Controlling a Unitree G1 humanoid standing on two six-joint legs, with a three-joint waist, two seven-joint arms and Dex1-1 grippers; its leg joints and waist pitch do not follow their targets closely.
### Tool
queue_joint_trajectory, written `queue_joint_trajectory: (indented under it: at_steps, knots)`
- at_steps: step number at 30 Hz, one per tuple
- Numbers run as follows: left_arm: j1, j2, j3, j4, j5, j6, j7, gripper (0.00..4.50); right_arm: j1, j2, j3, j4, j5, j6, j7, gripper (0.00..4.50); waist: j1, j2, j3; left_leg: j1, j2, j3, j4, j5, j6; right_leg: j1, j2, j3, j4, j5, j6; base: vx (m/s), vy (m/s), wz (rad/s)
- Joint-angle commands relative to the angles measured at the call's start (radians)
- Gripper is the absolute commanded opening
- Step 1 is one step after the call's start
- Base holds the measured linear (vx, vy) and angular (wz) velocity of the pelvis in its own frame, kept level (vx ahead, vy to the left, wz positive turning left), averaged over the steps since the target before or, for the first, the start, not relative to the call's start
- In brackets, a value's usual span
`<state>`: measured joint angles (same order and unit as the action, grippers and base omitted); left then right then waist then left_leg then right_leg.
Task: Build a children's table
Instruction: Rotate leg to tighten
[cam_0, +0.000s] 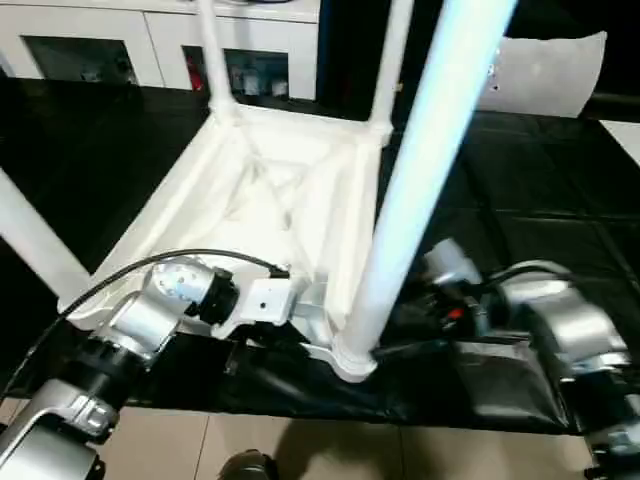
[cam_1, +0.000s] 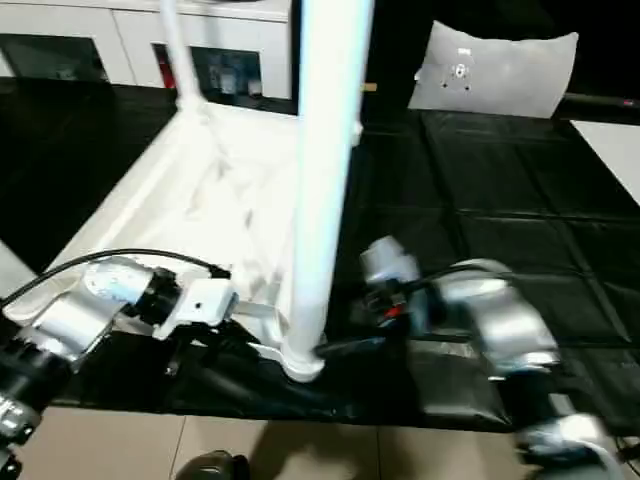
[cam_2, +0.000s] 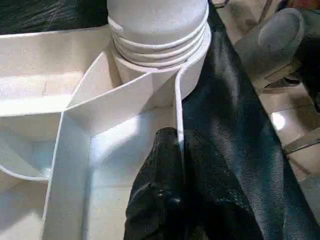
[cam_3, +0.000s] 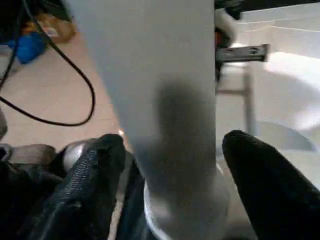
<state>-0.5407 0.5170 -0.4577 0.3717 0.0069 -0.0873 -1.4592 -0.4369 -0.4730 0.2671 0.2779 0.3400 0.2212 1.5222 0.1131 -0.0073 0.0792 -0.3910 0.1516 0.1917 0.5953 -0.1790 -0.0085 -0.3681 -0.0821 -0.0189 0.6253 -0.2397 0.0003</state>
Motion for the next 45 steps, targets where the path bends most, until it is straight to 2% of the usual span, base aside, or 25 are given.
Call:
queue_joint_trajectory:
  at_steps: [1,4,7,11,15,17,19,23,25,27,28,29,31,32,33,34,35,36,37,38,39,40,41,43,45]
  knots:
    - [-0.001,-0.012,-0.058,-0.003,0.028,-0.023,-0.046,0.00,-0.018,-0.006,0.000,0.009,0.000,-0.006,0.019,3.09,-0.006,-0.008,-0.063,0.037,0.088,-0.027,-0.078,-0.163,0.059,0.013,-0.076,0.030,-0.061,-0.035,-0.301,0.000,0.000,0.00]
    - [-0.006,-0.017,-0.061,0.009,0.026,-0.032,-0.052,0.00,-0.028,0.000,0.009,0.034,0.004,0.007,0.050,2.97,-0.002,-0.010,-0.063,0.035,0.088,-0.022,-0.077,-0.157,0.068,0.013,-0.077,0.029,-0.059,-0.031,-0.297,0.000,0.000,0.00]
    - [-0.011,-0.017,-0.063,0.021,0.026,-0.040,-0.058,0.00,-0.037,-0.003,0.023,0.053,0.006,0.019,0.082,2.62,-0.003,-0.012,-0.061,0.036,0.089,-0.020,-0.078,-0.162,0.067,0.011,-0.078,0.028,-0.061,-0.040,-0.296,0.000,0.000,0.00]
    - [-0.012,-0.011,-0.059,0.030,0.025,-0.042,-0.063,0.00,-0.040,-0.015,0.043,0.054,0.025,0.035,0.092,2.52,-0.001,-0.011,-0.059,0.034,0.090,-0.021,-0.081,-0.172,0.060,0.011,-0.081,0.030,-0.063,-0.060,-0.288,0.000,0.000,0.00]
    - [-0.009,-0.009,-0.051,0.034,0.018,-0.027,-0.055,0.00,-0.031,-0.016,0.043,0.034,0.045,0.060,0.092,2.20,-0.001,-0.006,-0.054,0.034,0.091,-0.023,-0.086,-0.207,0.044,0.008,-0.082,0.031,-0.068,-0.098,-0.281,0.000,0.000,0.00]
    - [-0.006,-0.010,-0.047,0.034,0.013,-0.019,-0.050,0.00,-0.027,-0.014,0.040,0.027,0.049,0.069,0.092,2.16,-0.002,-0.008,-0.054,0.036,0.091,-0.023,-0.088,-0.219,0.036,0.008,-0.082,0.032,-0.069,-0.111,-0.278,0.000,0.000,0.00]
    - [0.003,-0.015,-0.037,0.024,0.006,0.004,-0.034,0.00,-0.012,-0.008,0.028,0.005,0.056,0.092,0.092,2.15,-0.003,-0.003,-0.051,0.036,0.091,-0.023,-0.090,-0.228,0.029,0.006,-0.080,0.032,-0.070,-0.113,-0.276,0.000,0.000,0.00]
    - [0.032,-0.038,-0.004,-0.017,-0.009,0.090,0.041,0.00,0.064,0.017,-0.001,-0.105,0.088,0.160,-0.007,2.14,-0.001,-0.005,-0.050,0.035,0.092,-0.024,-0.092,-0.211,0.035,0.008,-0.081,0.033,-0.069,-0.080,-0.269,0.000,0.000,0.00]
    - [0.041,-0.048,0.006,-0.028,-0.007,0.117,0.074,0.00,0.091,0.034,-0.006,-0.139,0.092,0.174,-0.067,2.14,-0.006,-0.003,-0.045,0.032,0.090,-0.023,-0.093,-0.219,0.038,0.005,-0.081,0.034,-0.074,-0.107,-0.264,0.000,0.000,0.00]
    - [0.052,-0.066,0.020,-0.041,-0.003,0.158,0.125,0.00,0.127,0.062,-0.010,-0.177,0.081,0.181,-0.152,2.14,-0.007,-0.001,-0.038,0.034,0.092,-0.023,-0.099,-0.250,0.024,-0.001,-0.081,0.039,-0.082,-0.159,-0.246,0.000,0.000,0.00]
    - [0.067,-0.098,0.038,-0.064,0.007,0.224,0.207,0.00,0.177,0.124,-0.022,-0.221,0.050,0.182,-0.287,2.14,-0.012,-0.002,-0.029,0.033,0.089,-0.029,-0.105,-0.308,0.000,-0.004,-0.087,0.042,-0.095,-0.291,-0.216,0.000,0.000,0.00]
    - [0.070,-0.107,0.042,-0.070,0.010,0.241,0.228,0.00,0.189,0.143,-0.025,-0.231,0.042,0.182,-0.322,2.14,-0.016,-0.004,-0.028,0.032,0.092,-0.029,-0.110,-0.322,-0.013,-0.004,-0.088,0.046,-0.098,-0.320,-0.201,0.000,0.000,0.00]
    - [0.072,-0.119,0.047,-0.077,0.014,0.262,0.252,0.00,0.200,0.169,-0.031,-0.240,0.030,0.186,-0.365,2.12,-0.031,-0.006,-0.020,0.039,0.085,-0.043,-0.112,-0.417,-0.049,-0.016,-0.094,0.047,-0.118,-0.528,-0.146,0.000,0.000,0.00]
    - [0.075,-0.144,0.053,-0.091,0.017,0.299,0.286,0.00,0.211,0.210,-0.034,-0.251,-0.003,0.195,-0.449,2.12,-0.035,-0.007,-0.019,0.036,0.085,-0.047,-0.113,-0.422,-0.053,-0.014,-0.095,0.046,-0.118,-0.549,-0.132,0.000,0.000,0.00]
    - [0.075,-0.166,0.056,-0.099,0.026,0.328,0.319,0.00,0.220,0.245,-0.035,-0.262,-0.023,0.204,-0.516,2.11,-0.043,-0.003,-0.018,0.032,0.085,-0.048,-0.121,-0.425,-0.064,-0.016,-0.089,0.044,-0.118,-0.550,-0.117,0.000,0.000,0.00]
    - [0.073,-0.173,0.056,-0.098,0.029,0.334,0.329,0.00,0.221,0.256,-0.036,-0.263,-0.029,0.210,-0.538,2.10,-0.050,-0.004,-0.022,0.033,0.083,-0.050,-0.124,-0.420,-0.069,-0.014,-0.088,0.041,-0.119,-0.533,-0.109,0.000,0.000,0.00]
    - [0.066,-0.203,0.057,-0.099,0.043,0.369,0.371,0.00,0.225,0.302,-0.041,-0.267,-0.050,0.227,-0.627,2.09,-0.055,-0.004,-0.019,0.031,0.083,-0.050,-0.127,-0.417,-0.068,-0.014,-0.087,0.040,-0.119,-0.518,-0.108,0.000,0.000,0.00]
    - [0.066,-0.206,0.057,-0.099,0.044,0.374,0.377,0.00,0.225,0.307,-0.041,-0.268,-0.053,0.229,-0.638,2.08,-0.060,-0.003,-0.017,0.030,0.083,-0.049,-0.130,-0.416,-0.072,-0.018,-0.083,0.041,-0.119,-0.504,-0.107,0.000,0.000,0.00]
    - [0.049,-0.248,0.062,-0.089,0.062,0.415,0.440,0.00,0.220,0.366,-0.052,-0.262,-0.081,0.245,-0.750,2.08,-0.068,0.003,-0.012,0.038,0.082,-0.049,-0.131,-0.465,-0.083,-0.030,-0.081,0.043,-0.126,-0.522,-0.104,0.000,0.000,0.00]
    - [0.046,-0.260,0.064,-0.086,0.067,0.426,0.457,0.00,0.218,0.380,-0.054,-0.260,-0.089,0.248,-0.777,2.08,-0.068,0.003,-0.012,0.038,0.082,-0.049,-0.131,-0.465,-0.083,-0.030,-0.081,0.043,-0.126,-0.522,-0.104,0.000,0.000,0.00]
    - [0.032,-0.294,0.071,-0.073,0.084,0.453,0.509,0.00,0.210,0.424,-0.065,-0.248,-0.108,0.256,-0.855,2.08,-0.075,0.001,-0.012,0.042,0.079,-0.053,-0.131,-0.496,-0.090,-0.031,-0.083,0.042,-0.132,-0.545,-0.095,0.000,0.000,0.00]
    - [0.025,-0.314,0.076,-0.067,0.095,0.470,0.540,0.00,0.205,0.452,-0.072,-0.240,-0.119,0.259,-0.902,2.08,-0.077,0.007,-0.011,0.043,0.078,-0.055,-0.132,-0.502,-0.092,-0.031,-0.084,0.042,-0.133,-0.550,-0.091,0.000,0.000,0.00]
    - [0.025,-0.314,0.076,-0.067,0.095,0.470,0.540,0.00,0.205,0.452,-0.072,-0.240,-0.119,0.259,-0.902,2.07,-0.082,0.005,-0.011,0.044,0.078,-0.057,-0.135,-0.517,-0.095,-0.032,-0.083,0.041,-0.137,-0.554,-0.083,0.000,0.000,0.00]
    - [-0.006,-0.392,0.099,-0.034,0.121,0.514,0.663,0.00,0.171,0.541,-0.099,-0.182,-0.183,0.269,-1.085,2.07,-0.089,0.015,-0.011,0.044,0.076,-0.061,-0.143,-0.541,-0.110,-0.030,-0.077,0.036,-0.137,-0.513,-0.080,0.000,0.000,0.00]
    - [-0.019,-0.423,0.109,-0.017,0.137,0.526,0.720,0.00,0.155,0.572,-0.106,-0.155,-0.220,0.268,-1.160,2.07,-0.093,0.011,-0.009,0.044,0.074,-0.064,-0.147,-0.564,-0.114,-0.030,-0.075,0.036,-0.140,-0.504,-0.071,0.000,0.000,0.00]
